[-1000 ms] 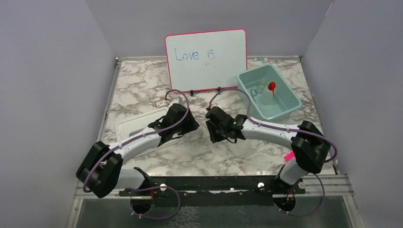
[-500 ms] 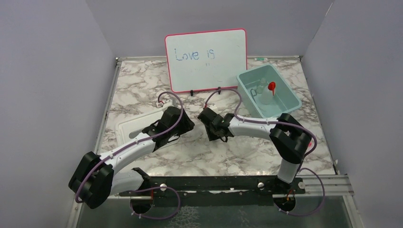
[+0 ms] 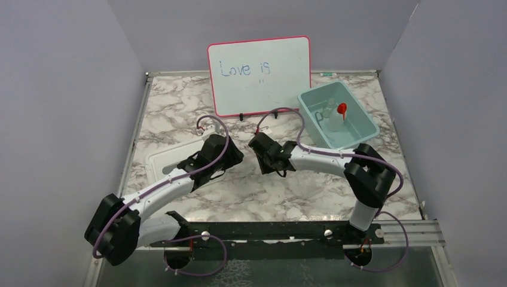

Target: Organize the chemistry lab equipment

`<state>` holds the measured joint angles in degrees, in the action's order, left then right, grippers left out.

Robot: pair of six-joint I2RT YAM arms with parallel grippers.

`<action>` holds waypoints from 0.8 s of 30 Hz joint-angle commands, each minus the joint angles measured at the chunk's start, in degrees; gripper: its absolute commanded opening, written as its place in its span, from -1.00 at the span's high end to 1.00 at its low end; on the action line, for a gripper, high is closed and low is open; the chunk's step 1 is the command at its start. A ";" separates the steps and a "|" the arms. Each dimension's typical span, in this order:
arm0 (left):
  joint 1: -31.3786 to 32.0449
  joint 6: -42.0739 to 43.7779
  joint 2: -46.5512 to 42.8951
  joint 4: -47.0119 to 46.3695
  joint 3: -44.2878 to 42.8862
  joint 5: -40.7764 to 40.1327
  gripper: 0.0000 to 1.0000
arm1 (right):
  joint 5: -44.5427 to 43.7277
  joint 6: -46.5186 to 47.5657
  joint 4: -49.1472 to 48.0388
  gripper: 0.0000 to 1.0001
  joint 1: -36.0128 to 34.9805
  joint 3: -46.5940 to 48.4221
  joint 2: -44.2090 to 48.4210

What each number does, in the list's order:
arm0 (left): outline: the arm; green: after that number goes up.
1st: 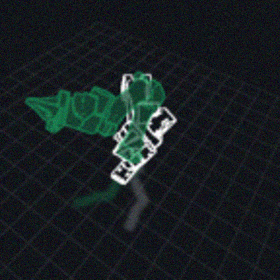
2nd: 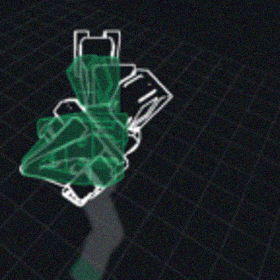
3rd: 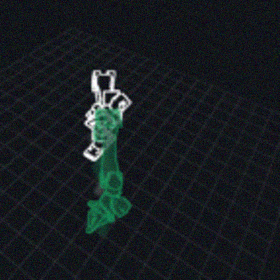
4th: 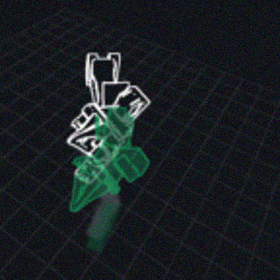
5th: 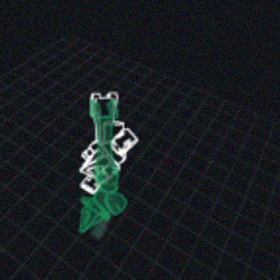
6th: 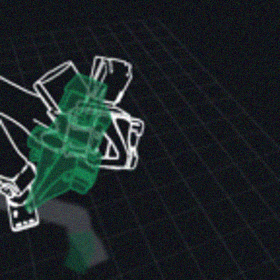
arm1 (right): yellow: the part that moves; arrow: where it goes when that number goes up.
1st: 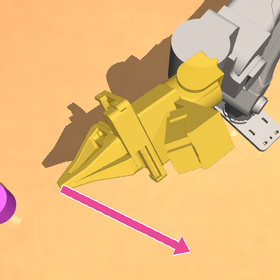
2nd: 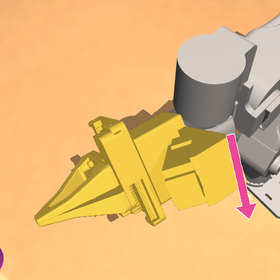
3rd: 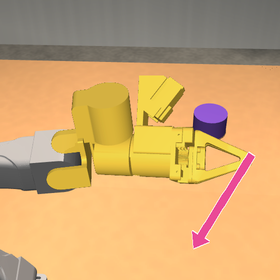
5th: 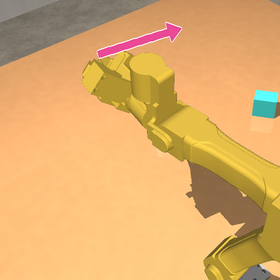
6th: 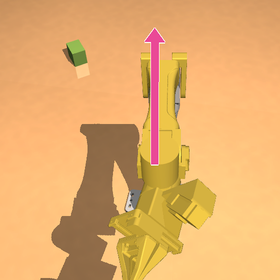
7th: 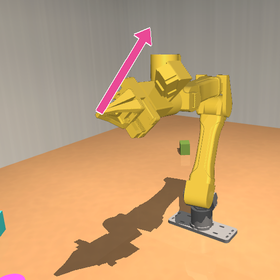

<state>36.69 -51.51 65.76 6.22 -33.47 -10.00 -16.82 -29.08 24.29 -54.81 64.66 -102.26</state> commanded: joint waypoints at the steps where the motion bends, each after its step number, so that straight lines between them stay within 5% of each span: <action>1: -0.47 -0.51 -2.40 0.80 0.83 -2.63 -0.21 | -3.18 1.74 -1.36 0.27 -0.45 1.88 2.79; 7: -0.65 -0.69 -3.03 1.05 1.28 -2.74 -0.23 | -5.38 2.54 1.11 0.11 -0.39 4.81 -2.53; 24: -1.00 -1.80 -6.27 2.82 2.84 -5.21 -0.24 | -1.55 5.08 0.55 0.24 1.62 6.04 -8.42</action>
<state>36.05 -52.77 60.86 8.78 -31.07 -13.39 -20.67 -25.71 25.10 -53.87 70.02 -108.36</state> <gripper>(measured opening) 0.618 0.406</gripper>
